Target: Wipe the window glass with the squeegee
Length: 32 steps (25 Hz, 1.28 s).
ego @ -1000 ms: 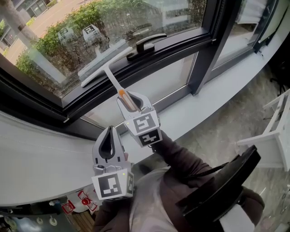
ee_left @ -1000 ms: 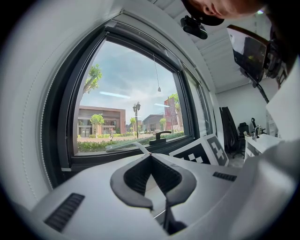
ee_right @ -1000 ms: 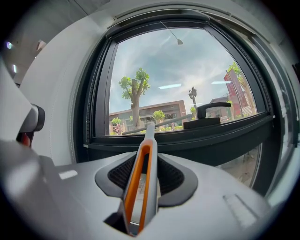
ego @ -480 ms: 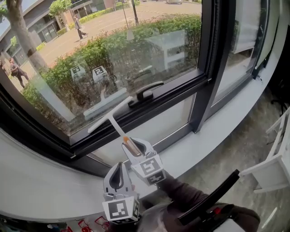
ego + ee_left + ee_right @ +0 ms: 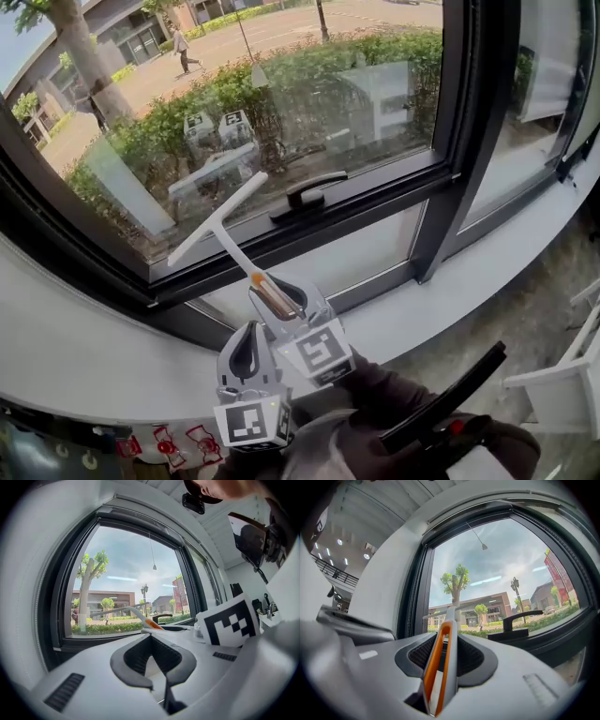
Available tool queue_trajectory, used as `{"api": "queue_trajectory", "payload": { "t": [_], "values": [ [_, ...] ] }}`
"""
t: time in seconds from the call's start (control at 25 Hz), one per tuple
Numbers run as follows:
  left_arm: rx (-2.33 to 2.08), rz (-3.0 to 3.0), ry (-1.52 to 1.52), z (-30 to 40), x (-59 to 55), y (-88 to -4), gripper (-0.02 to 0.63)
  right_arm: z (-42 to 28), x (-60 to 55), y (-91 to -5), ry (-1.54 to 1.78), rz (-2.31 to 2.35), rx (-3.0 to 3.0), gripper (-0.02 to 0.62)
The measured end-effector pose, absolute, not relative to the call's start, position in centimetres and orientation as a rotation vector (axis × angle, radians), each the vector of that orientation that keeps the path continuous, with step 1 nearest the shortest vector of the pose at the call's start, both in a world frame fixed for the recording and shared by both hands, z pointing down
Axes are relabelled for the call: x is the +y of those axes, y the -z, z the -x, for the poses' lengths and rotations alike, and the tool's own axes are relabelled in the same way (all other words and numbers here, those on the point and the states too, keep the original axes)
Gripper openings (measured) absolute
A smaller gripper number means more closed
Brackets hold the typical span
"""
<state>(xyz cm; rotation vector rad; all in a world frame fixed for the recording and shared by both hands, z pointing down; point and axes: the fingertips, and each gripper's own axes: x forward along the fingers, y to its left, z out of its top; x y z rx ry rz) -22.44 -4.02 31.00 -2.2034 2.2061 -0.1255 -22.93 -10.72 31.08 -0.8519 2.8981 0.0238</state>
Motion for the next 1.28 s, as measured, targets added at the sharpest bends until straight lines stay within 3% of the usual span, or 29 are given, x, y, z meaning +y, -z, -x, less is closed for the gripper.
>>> {"api": "queue_trajectory", "payload": {
  "t": [0.92, 1.28],
  "values": [
    [2.211, 2.300, 0.153, 21.0, -7.8, -31.7, 0.002, 13.7, -18.5, -16.9, -0.211, 1.074, 2.513, 0.124],
    [2.239, 2.262, 0.086, 14.6, -12.4, -30.1, 0.002, 9.2, -22.9, -12.0, -0.272, 1.036, 2.460, 0.123]
  ]
}}
